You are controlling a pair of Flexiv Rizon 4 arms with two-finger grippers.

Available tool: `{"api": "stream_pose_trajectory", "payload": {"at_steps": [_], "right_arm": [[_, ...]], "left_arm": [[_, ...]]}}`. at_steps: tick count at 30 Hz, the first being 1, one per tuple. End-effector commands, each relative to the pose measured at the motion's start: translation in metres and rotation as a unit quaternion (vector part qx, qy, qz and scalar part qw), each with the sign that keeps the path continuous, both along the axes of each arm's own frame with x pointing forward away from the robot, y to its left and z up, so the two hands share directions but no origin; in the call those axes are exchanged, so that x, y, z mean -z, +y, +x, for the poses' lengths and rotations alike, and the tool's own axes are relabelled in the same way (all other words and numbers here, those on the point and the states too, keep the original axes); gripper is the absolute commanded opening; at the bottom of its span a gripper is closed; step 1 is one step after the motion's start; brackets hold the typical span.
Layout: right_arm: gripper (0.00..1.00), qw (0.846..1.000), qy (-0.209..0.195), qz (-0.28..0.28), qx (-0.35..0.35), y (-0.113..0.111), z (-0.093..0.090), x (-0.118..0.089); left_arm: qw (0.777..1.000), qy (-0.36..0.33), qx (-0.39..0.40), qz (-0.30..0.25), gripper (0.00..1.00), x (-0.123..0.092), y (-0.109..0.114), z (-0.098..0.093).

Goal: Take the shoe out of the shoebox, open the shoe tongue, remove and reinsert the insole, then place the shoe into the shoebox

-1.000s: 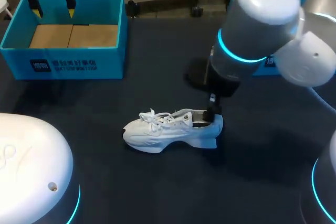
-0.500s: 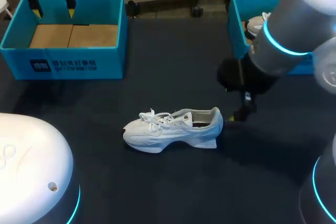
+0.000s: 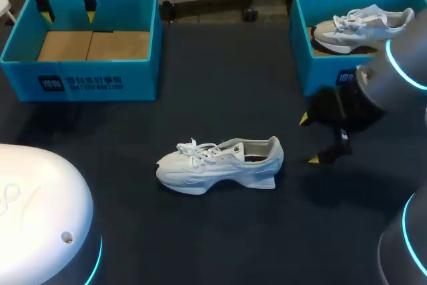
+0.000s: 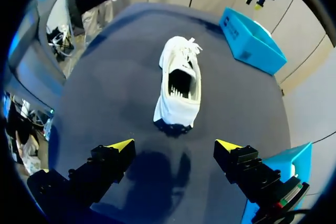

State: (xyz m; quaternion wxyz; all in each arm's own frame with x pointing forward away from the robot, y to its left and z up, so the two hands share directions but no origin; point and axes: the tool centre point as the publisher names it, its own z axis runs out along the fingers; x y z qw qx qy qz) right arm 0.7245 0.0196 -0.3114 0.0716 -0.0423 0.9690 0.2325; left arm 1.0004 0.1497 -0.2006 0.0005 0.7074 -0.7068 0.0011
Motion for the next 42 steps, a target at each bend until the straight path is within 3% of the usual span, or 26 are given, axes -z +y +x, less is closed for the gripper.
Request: {"api": "stream_pose_trajectory", "payload": {"at_steps": [1, 19, 42], "right_arm": [[1.00, 0.982, 0.001, 0.188, -0.020, -0.005, 0.004, 0.016], [1.00, 0.971, 0.022, 0.238, -0.031, -0.021, 0.017, 0.045], [1.00, 0.971, 0.022, 0.238, -0.031, -0.021, 0.017, 0.045]], "left_arm": [[1.000, 0.000, 0.000, 0.000, 1.00, 0.000, 0.000, 0.000], [1.000, 0.000, 0.000, 0.000, 1.00, 0.000, 0.000, 0.000], [1.000, 0.000, 0.000, 0.000, 1.00, 0.000, 0.000, 0.000]]}}
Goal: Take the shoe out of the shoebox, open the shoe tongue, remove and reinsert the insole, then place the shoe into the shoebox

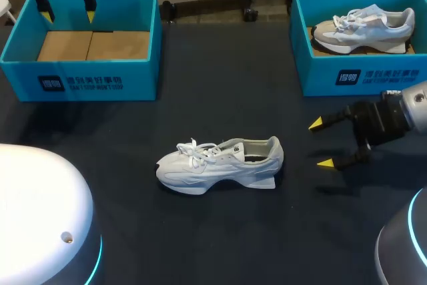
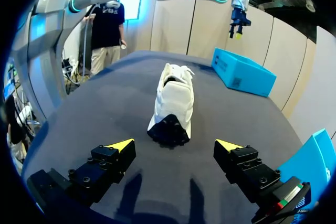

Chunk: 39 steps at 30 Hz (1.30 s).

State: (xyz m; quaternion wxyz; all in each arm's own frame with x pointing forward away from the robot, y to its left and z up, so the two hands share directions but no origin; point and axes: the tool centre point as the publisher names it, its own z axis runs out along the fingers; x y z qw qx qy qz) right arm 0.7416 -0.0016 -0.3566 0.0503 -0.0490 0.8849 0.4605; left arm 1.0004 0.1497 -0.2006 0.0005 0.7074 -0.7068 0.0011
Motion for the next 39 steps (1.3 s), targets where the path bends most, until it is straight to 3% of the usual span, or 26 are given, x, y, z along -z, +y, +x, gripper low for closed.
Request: {"api": "stream_pose_trajectory", "payload": {"at_steps": [1, 7, 17, 27, 39], "right_arm": [[1.00, 1.000, -0.001, -0.001, 0.001, 0.001, 0.000, 0.000], [1.00, 1.000, -0.001, -0.001, 0.001, 0.001, 0.000, 0.000], [1.00, 0.998, 0.007, -0.004, 0.061, 0.010, 0.001, 0.010], [1.00, 0.996, 0.027, -0.026, 0.086, 0.022, 0.000, 0.023], [1.00, 0.994, 0.029, -0.008, 0.104, 0.046, -0.003, 0.032]], "left_arm": [[1.000, 0.000, 0.000, 0.000, 1.00, 0.000, 0.000, 0.000], [1.000, 0.000, 0.000, 0.000, 1.00, 0.000, 0.000, 0.000], [1.000, 0.000, 0.000, 0.000, 1.00, 0.000, 0.000, 0.000], [1.000, 0.000, 0.000, 0.000, 1.00, 0.000, 0.000, 0.000], [1.000, 0.000, 0.000, 0.000, 1.00, 0.000, 0.000, 0.000]]}}
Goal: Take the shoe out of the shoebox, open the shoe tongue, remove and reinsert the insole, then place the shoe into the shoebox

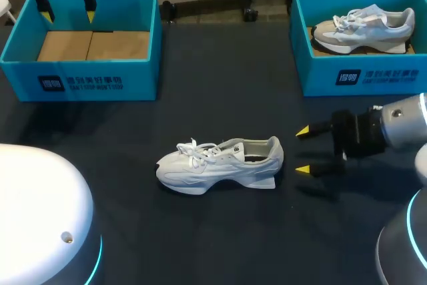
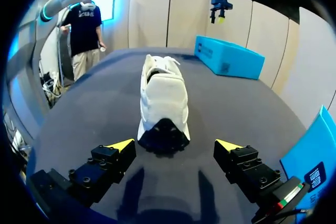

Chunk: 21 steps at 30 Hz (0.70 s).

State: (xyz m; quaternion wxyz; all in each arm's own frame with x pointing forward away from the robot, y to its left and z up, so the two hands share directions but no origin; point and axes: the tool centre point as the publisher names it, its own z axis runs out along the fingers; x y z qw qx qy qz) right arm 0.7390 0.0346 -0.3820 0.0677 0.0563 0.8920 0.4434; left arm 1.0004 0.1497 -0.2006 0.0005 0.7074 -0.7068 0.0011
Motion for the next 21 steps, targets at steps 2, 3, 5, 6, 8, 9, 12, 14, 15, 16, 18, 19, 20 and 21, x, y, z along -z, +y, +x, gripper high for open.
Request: {"api": "stream_pose_trajectory", "payload": {"at_steps": [2, 3, 5, 6, 8, 9, 12, 14, 15, 16, 18, 19, 20, 21], "right_arm": [[1.00, 1.000, -0.002, 0.005, 0.001, 0.014, -0.001, 0.009], [1.00, 1.000, -0.001, 0.007, 0.000, 0.016, -0.001, 0.010], [1.00, 1.000, 0.002, 0.006, 0.000, 0.019, -0.002, 0.012], [1.00, 1.000, 0.003, 0.007, 0.000, 0.020, -0.002, 0.012], [1.00, 1.000, 0.004, 0.006, 0.002, 0.023, -0.001, 0.013], [1.00, 1.000, 0.003, 0.006, 0.003, 0.024, -0.001, 0.013], [1.00, 1.000, 0.004, 0.009, 0.007, 0.030, 0.000, 0.016], [1.00, 1.000, 0.004, 0.012, 0.004, 0.033, 0.002, 0.018], [1.00, 1.000, 0.004, 0.012, 0.001, 0.036, 0.003, 0.019], [1.00, 1.000, 0.004, 0.012, 0.000, 0.036, 0.003, 0.019], [1.00, 1.000, 0.005, 0.016, -0.006, 0.041, 0.004, 0.020], [1.00, 1.000, 0.008, 0.019, -0.011, 0.043, 0.004, 0.020], [1.00, 1.000, 0.009, 0.021, -0.012, 0.045, 0.004, 0.021], [1.00, 1.000, 0.010, 0.021, -0.013, 0.046, 0.004, 0.022]], "left_arm": [[1.000, 0.000, 0.000, 0.000, 1.00, 0.000, 0.000, 0.000], [1.000, 0.000, 0.000, 0.000, 1.00, 0.000, 0.000, 0.000], [1.000, 0.000, 0.000, 0.000, 1.00, 0.000, 0.000, 0.000], [1.000, 0.000, 0.000, 0.000, 1.00, 0.000, 0.000, 0.000], [1.000, 0.000, 0.000, 0.000, 1.00, 0.000, 0.000, 0.000], [1.000, 0.000, 0.000, 0.000, 1.00, 0.000, 0.000, 0.000], [1.000, 0.000, 0.000, 0.000, 1.00, 0.000, 0.000, 0.000], [1.000, 0.000, 0.000, 0.000, 1.00, 0.000, 0.000, 0.000], [1.000, 0.000, 0.000, 0.000, 1.00, 0.000, 0.000, 0.000], [1.000, 0.000, 0.000, 0.000, 1.00, 0.000, 0.000, 0.000], [1.000, 0.000, 0.000, 0.000, 1.00, 0.000, 0.000, 0.000], [1.000, 0.000, 0.000, 0.000, 1.00, 0.000, 0.000, 0.000], [1.000, 0.000, 0.000, 0.000, 1.00, 0.000, 0.000, 0.000], [1.000, 0.000, 0.000, 0.000, 1.00, 0.000, 0.000, 0.000]]}}
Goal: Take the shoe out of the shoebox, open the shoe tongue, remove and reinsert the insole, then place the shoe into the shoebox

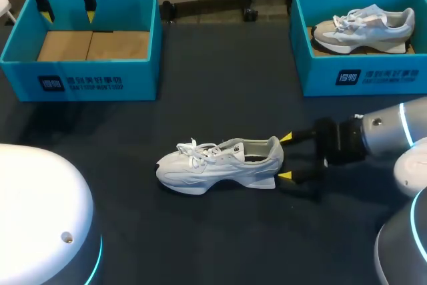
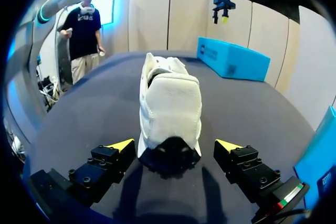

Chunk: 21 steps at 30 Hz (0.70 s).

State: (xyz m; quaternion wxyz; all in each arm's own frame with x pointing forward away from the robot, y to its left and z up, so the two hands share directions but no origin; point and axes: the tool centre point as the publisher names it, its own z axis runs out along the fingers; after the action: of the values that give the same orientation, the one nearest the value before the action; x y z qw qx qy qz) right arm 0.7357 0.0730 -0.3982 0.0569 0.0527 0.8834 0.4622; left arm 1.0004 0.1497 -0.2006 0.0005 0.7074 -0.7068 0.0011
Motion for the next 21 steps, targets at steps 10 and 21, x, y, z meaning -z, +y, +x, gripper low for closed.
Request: {"api": "stream_pose_trajectory", "payload": {"at_steps": [10, 21], "right_arm": [[1.00, 1.000, 0.009, 0.009, -0.015, 0.022, 0.007, 0.012], [1.00, 0.999, 0.018, 0.017, -0.030, 0.036, 0.009, 0.018]], "left_arm": [[1.000, 0.000, 0.000, 0.000, 1.00, 0.000, 0.000, 0.000], [1.000, 0.000, 0.000, 0.000, 1.00, 0.000, 0.000, 0.000]]}}
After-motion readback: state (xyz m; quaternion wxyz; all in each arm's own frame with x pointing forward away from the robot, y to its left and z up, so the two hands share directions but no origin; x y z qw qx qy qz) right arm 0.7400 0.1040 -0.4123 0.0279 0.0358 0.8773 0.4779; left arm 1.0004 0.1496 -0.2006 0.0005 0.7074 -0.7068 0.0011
